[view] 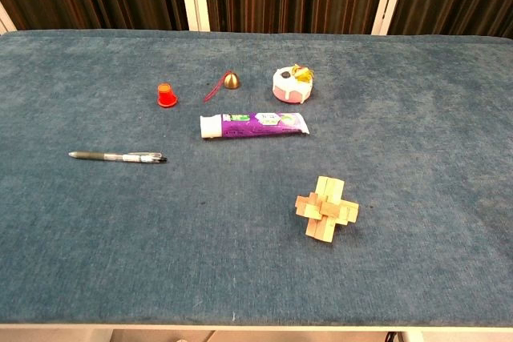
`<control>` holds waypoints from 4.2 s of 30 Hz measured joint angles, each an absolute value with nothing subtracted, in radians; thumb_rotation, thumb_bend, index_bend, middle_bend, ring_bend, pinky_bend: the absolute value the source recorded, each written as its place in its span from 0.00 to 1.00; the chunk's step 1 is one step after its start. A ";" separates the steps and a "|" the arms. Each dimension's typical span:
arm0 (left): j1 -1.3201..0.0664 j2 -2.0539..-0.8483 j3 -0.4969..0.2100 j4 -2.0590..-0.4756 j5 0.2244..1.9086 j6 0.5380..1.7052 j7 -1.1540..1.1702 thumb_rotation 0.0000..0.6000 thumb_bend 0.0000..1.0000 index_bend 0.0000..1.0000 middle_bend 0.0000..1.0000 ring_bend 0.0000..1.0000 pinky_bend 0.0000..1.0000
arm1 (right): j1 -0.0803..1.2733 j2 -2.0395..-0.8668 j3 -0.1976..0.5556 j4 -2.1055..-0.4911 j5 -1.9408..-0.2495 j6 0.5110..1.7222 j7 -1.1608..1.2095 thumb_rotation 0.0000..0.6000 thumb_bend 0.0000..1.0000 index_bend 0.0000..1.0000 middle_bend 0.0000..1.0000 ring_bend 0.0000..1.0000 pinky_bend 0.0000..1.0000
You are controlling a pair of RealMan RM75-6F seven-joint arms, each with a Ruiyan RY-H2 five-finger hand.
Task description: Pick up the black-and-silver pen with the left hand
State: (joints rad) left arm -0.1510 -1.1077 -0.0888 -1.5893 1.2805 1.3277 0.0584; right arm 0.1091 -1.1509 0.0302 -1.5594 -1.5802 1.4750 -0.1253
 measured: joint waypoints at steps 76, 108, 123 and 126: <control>-0.589 -1.562 -0.110 -1.585 1.048 0.967 0.488 1.00 0.32 0.40 0.00 0.00 0.10 | 0.109 -1.113 0.021 -1.607 -1.529 1.417 -0.126 1.00 0.36 0.20 0.12 0.03 0.05; -0.619 -1.606 -0.079 -1.511 1.039 0.945 0.420 1.00 0.36 0.50 0.02 0.00 0.10 | 0.110 -1.110 0.022 -1.611 -1.523 1.411 -0.127 1.00 0.36 0.20 0.12 0.03 0.05; -0.616 -1.600 -0.074 -1.516 1.071 0.968 0.395 1.00 0.41 0.53 0.04 0.00 0.10 | 0.111 -1.110 0.022 -1.611 -1.523 1.409 -0.128 1.00 0.36 0.20 0.12 0.03 0.05; -0.614 -1.585 -0.075 -1.534 1.083 0.982 0.397 1.00 0.41 0.53 0.04 0.00 0.10 | 0.110 -1.110 0.022 -1.611 -1.524 1.410 -0.128 1.00 0.36 0.20 0.12 0.03 0.05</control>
State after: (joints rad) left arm -0.6137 -1.5852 -0.0751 -1.5337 1.0828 0.9823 0.3968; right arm 0.1104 -1.1103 0.0216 -1.6112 -1.5236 1.4099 -0.1282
